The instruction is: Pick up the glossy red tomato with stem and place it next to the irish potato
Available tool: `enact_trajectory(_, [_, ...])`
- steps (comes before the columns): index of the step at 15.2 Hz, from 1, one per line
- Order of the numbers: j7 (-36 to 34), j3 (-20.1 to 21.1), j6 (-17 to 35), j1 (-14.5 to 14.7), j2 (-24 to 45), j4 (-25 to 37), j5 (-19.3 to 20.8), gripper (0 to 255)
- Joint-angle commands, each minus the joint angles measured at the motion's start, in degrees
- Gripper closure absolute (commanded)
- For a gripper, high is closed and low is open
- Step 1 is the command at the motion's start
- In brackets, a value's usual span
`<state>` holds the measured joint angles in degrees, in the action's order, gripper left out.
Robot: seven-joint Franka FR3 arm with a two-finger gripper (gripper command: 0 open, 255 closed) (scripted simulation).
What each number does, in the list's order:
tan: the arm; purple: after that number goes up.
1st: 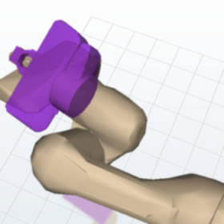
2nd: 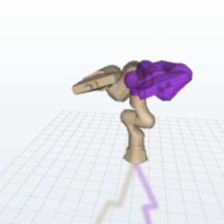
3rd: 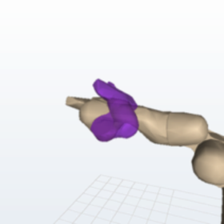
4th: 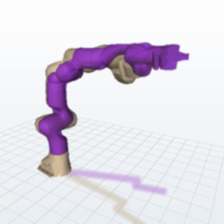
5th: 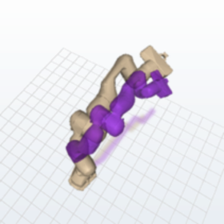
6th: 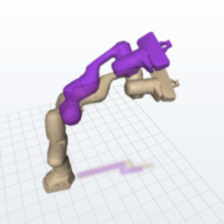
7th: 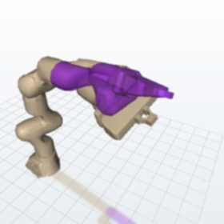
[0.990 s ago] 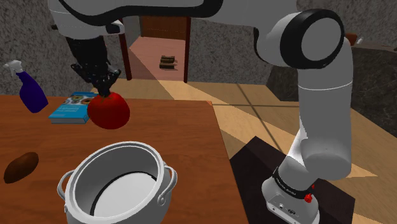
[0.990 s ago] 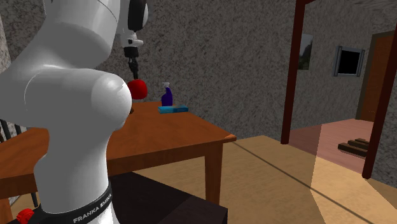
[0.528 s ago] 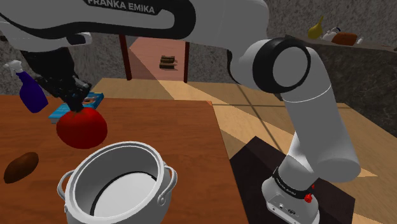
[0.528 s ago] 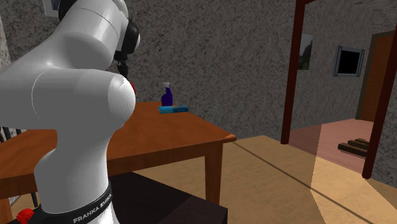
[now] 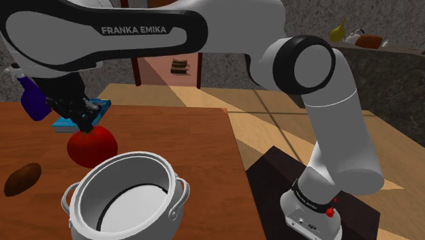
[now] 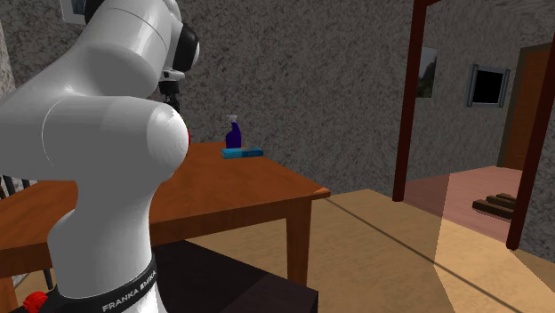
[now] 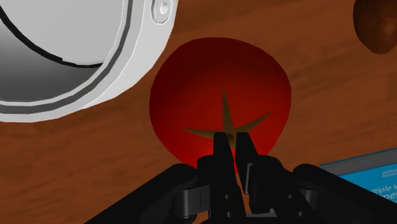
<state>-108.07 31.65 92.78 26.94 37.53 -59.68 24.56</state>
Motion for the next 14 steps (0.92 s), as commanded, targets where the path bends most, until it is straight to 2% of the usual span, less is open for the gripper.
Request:
enact_trajectory(1, [-0.38,0.06,1.72,-0.5,-0.26,-2.05,-0.04,255])
enact_trajectory(14, [-2.46,-0.22,11.62,-2.66,-0.16,-12.51,0.6,255])
